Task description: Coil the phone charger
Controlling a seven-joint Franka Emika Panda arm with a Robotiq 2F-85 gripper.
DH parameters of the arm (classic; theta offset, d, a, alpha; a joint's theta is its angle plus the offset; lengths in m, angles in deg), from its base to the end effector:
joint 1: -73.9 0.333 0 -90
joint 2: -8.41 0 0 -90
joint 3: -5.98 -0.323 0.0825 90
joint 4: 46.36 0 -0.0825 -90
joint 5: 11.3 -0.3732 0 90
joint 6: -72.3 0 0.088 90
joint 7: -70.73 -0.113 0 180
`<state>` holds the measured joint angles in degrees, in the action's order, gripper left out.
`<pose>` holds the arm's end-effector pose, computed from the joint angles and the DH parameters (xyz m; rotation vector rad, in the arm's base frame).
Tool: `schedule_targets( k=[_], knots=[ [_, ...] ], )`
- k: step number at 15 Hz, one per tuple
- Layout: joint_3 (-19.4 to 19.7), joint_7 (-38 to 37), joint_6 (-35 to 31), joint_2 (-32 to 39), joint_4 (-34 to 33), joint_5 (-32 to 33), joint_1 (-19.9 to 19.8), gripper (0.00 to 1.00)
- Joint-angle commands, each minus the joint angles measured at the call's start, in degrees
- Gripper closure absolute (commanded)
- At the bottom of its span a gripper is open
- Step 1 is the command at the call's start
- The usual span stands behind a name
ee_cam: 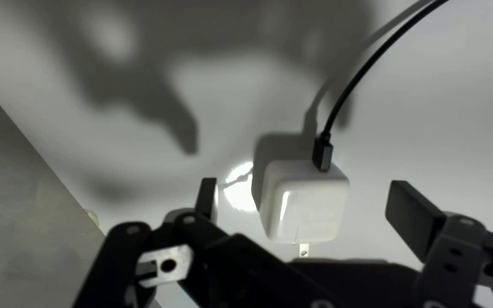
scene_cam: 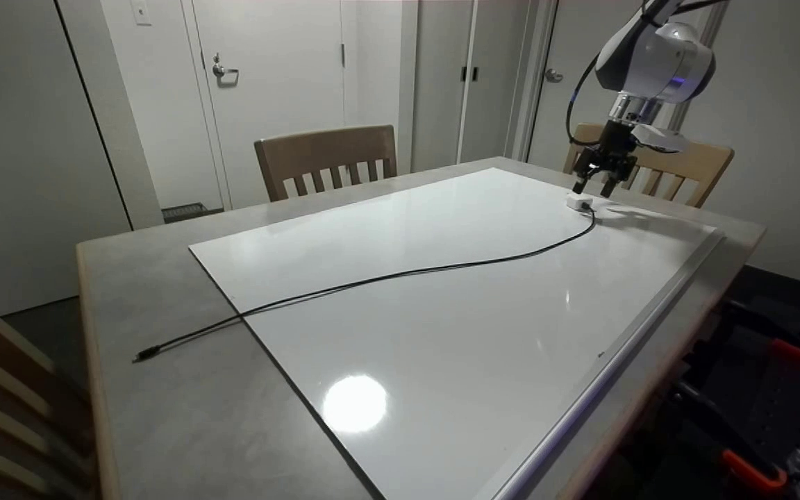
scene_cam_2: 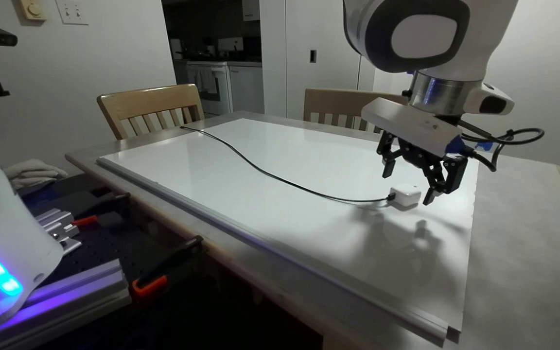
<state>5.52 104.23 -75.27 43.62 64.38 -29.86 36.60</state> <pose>0.4947 -0.3763 0.1754 -2.9618 0.4955 -0.1913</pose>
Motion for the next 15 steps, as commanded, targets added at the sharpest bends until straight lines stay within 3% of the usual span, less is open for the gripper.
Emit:
schedule_targets(
  k=[1,14,15],
  knots=[
    [-1.00,1.87,-3.52,-0.11,1.32,0.02,-0.36,0.00],
    [-2.29,1.99,-6.20,2.34,1.13,0.09,-1.22,0.00],
    [-2.30,1.84,-6.42,2.27,1.28,0.12,-1.20,0.23]
  ],
)
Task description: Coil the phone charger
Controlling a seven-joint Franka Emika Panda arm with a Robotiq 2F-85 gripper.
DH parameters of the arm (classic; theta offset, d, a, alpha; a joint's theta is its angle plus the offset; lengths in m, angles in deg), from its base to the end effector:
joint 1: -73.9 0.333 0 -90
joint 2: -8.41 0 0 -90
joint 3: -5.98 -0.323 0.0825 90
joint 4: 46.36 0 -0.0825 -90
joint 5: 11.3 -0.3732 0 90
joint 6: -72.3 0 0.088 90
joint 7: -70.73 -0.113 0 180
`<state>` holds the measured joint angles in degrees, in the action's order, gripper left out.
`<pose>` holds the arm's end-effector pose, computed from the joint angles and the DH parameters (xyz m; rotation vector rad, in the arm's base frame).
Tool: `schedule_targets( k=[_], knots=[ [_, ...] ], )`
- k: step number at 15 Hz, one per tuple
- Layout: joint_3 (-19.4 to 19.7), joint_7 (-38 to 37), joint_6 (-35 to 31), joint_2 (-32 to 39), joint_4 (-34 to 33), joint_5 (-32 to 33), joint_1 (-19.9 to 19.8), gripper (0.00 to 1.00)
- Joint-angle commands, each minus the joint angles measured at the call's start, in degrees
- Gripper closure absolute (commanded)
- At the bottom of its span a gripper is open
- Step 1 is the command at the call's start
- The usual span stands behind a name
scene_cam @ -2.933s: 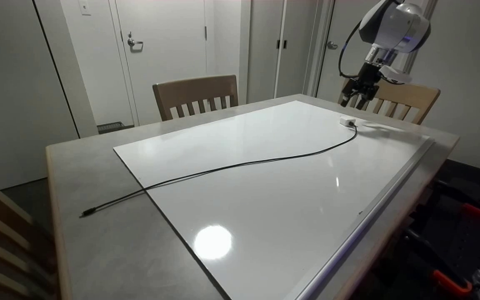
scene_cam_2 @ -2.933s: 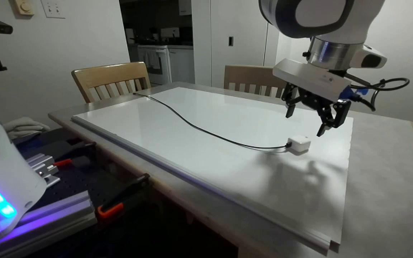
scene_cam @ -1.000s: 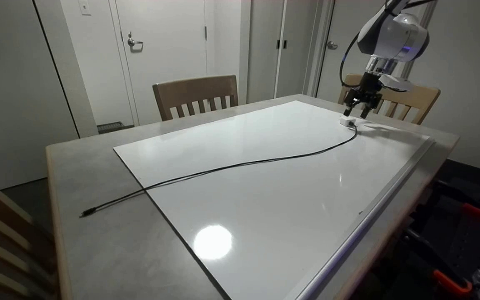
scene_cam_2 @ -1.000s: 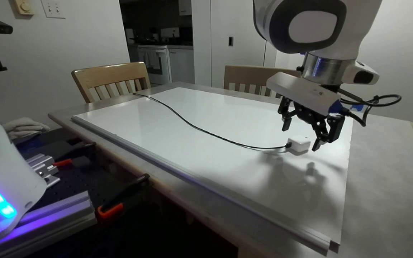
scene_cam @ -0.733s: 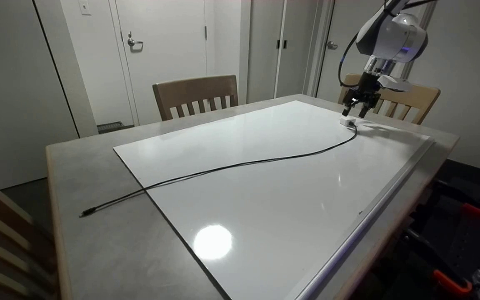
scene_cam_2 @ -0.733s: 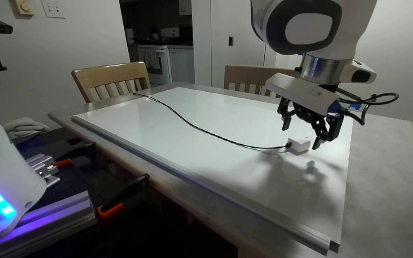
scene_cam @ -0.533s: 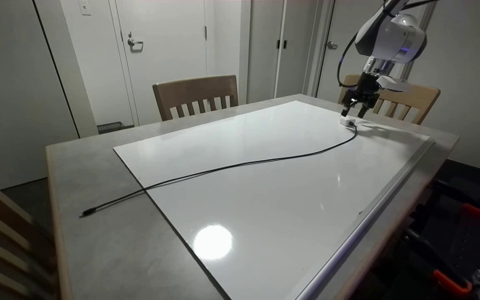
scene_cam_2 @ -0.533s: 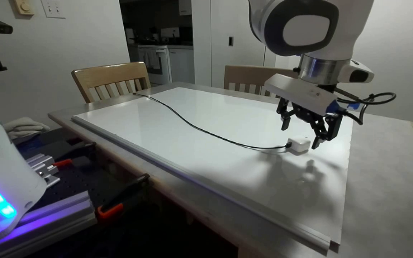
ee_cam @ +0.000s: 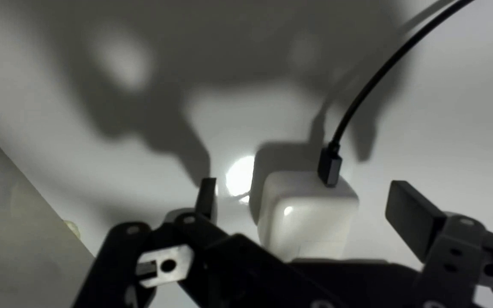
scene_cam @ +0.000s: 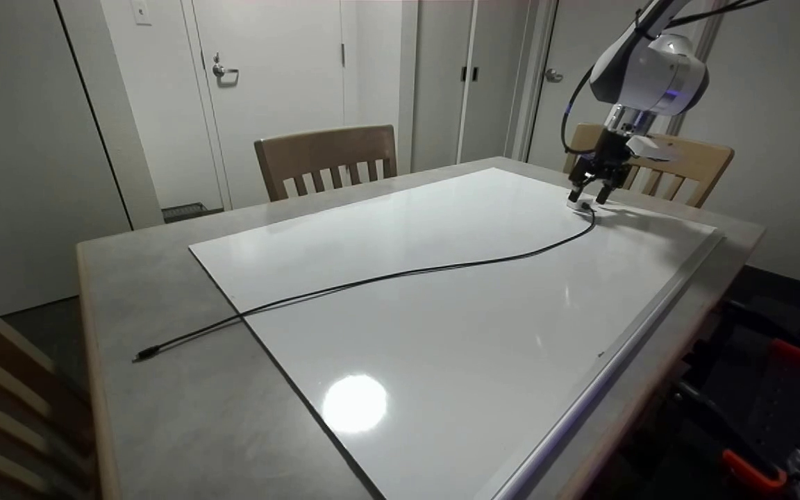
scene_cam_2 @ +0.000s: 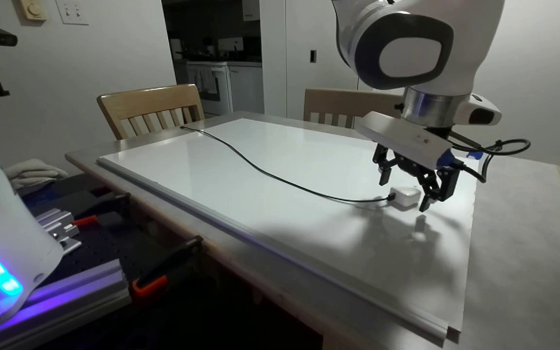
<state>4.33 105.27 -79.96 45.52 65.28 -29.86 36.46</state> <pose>0.4966 -0.3686 0.1565 -2.9867 0.4683 -0.2266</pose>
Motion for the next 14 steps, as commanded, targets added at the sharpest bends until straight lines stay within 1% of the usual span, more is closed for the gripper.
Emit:
schedule_targets(
  k=[1,7,8,11,14],
  knots=[
    [-1.22,0.87,-2.02,0.39,0.39,0.13,-1.13,0.27],
    [-1.51,0.82,-2.90,0.37,0.46,0.33,-1.16,0.69],
    [-1.56,0.86,-3.05,0.36,0.46,0.35,-1.19,0.73],
    [-2.04,1.68,-2.87,0.38,0.30,0.47,-1.48,0.73],
    [-4.15,4.87,-2.28,0.55,-0.13,-0.18,-2.79,0.73]
  ],
)
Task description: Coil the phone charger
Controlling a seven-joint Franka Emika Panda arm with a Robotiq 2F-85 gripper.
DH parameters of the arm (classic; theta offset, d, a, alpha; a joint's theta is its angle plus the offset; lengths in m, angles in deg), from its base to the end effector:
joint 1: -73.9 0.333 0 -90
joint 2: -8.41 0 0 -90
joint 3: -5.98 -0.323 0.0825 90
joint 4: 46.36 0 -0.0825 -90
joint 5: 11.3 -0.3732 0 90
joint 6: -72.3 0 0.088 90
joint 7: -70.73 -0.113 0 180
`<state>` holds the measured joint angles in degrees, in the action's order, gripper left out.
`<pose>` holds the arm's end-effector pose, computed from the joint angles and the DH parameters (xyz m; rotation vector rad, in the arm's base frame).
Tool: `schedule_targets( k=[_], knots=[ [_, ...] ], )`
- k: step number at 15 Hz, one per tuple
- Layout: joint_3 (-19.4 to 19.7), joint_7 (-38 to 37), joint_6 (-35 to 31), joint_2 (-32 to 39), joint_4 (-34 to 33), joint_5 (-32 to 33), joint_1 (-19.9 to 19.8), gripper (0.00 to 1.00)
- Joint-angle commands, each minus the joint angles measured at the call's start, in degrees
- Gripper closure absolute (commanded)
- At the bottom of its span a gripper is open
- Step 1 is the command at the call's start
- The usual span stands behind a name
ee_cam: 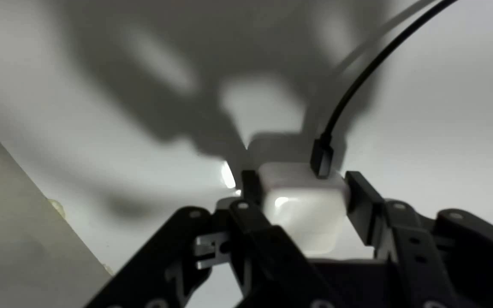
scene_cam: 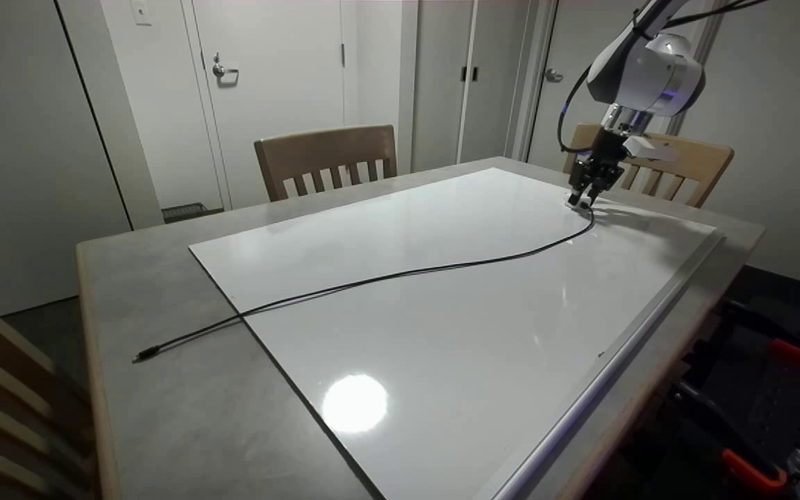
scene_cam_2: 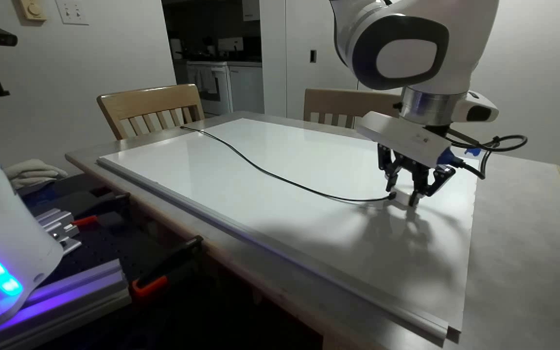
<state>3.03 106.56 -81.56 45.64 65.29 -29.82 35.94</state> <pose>0.5026 -0.3647 0.1579 -2.9975 0.4260 -0.2656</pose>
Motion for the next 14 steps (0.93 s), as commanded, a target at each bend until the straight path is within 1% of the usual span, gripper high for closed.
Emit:
schedule_targets(
  k=[1,3,5,9,12,14],
  knots=[
    [-4.21,5.59,-0.30,0.45,-0.30,-0.65,-3.06,0.73],
    [-6.71,9.72,0.61,0.61,-0.54,-0.95,-4.32,0.73],
    [-7.98,12.92,1.90,0.91,-0.72,-0.45,-4.58,0.73],
    [-7.78,16.88,5.76,1.41,-1.68,0.20,-3.90,0.73],
    [-7.07,15.83,7.53,1.44,-2.44,-2.19,-3.78,0.73],
    [-6.77,15.71,7.47,1.17,-2.34,-3.45,-3.72,0.73]
  ],
)
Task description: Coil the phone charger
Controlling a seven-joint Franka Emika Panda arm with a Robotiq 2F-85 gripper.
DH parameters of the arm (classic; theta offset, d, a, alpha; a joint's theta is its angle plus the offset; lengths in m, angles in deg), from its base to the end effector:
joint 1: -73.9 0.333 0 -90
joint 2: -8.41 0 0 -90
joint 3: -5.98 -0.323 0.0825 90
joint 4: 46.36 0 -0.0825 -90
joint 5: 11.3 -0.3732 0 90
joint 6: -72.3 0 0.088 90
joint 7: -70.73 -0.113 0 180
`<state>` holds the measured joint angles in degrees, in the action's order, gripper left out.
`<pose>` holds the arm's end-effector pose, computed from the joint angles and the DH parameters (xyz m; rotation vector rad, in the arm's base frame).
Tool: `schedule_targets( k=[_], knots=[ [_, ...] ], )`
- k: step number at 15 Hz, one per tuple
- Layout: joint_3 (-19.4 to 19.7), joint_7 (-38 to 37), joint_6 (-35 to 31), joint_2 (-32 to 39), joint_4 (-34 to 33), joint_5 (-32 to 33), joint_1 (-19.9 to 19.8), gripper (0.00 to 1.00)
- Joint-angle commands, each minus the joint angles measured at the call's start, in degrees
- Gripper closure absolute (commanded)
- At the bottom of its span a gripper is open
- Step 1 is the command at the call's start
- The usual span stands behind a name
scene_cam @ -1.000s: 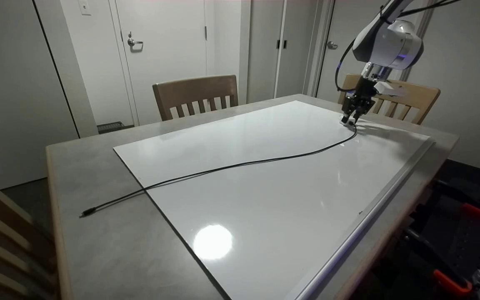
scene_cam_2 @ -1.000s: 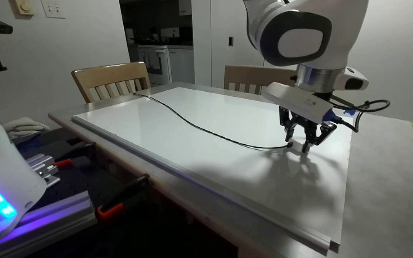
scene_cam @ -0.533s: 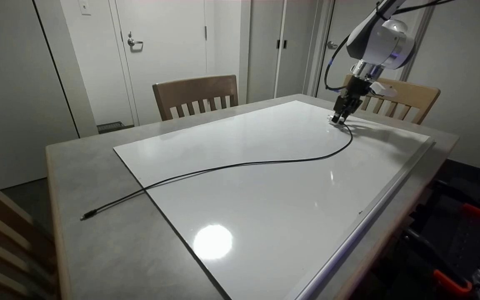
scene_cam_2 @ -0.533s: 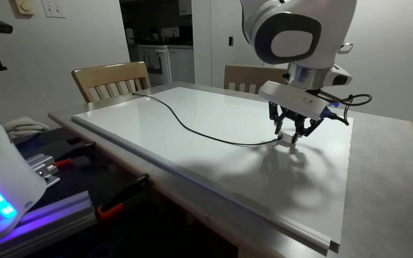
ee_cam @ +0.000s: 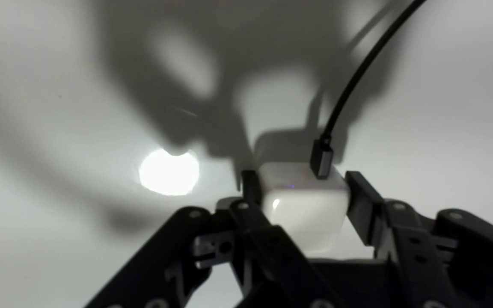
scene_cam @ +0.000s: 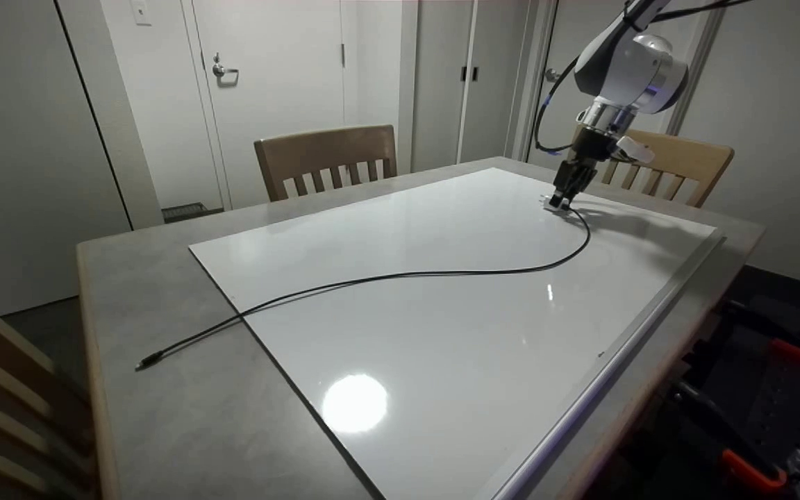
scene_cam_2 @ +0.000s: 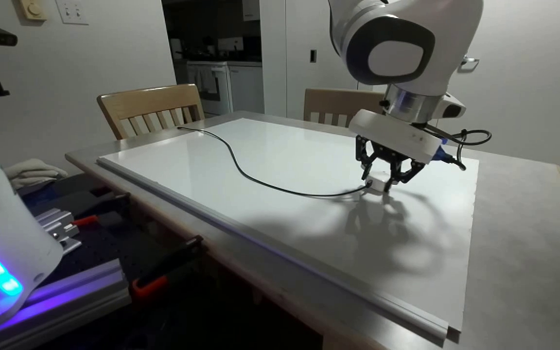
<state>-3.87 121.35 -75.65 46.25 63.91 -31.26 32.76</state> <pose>0.5245 -0.3285 0.1554 -2.9072 -0.0063 -0.2706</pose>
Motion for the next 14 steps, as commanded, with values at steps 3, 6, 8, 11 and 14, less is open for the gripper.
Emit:
schedule_targets(
  k=[3,6,8,11,14],
  knots=[
    [0.44,0.40,-0.31,-0.18,-0.06,-4.06,-0.55,0.73],
    [1.17,0.25,0.15,0.00,-0.21,-3.11,0.62,0.48],
    [1.18,0.25,0.14,0.00,-0.21,-3.11,0.73,0.48],
    [1.30,0.50,0.49,-0.21,-0.21,-2.77,0.77,0.73],
    [2.41,-0.06,2.54,-0.42,-1.57,0.33,2.69,0.73]
  ],
)
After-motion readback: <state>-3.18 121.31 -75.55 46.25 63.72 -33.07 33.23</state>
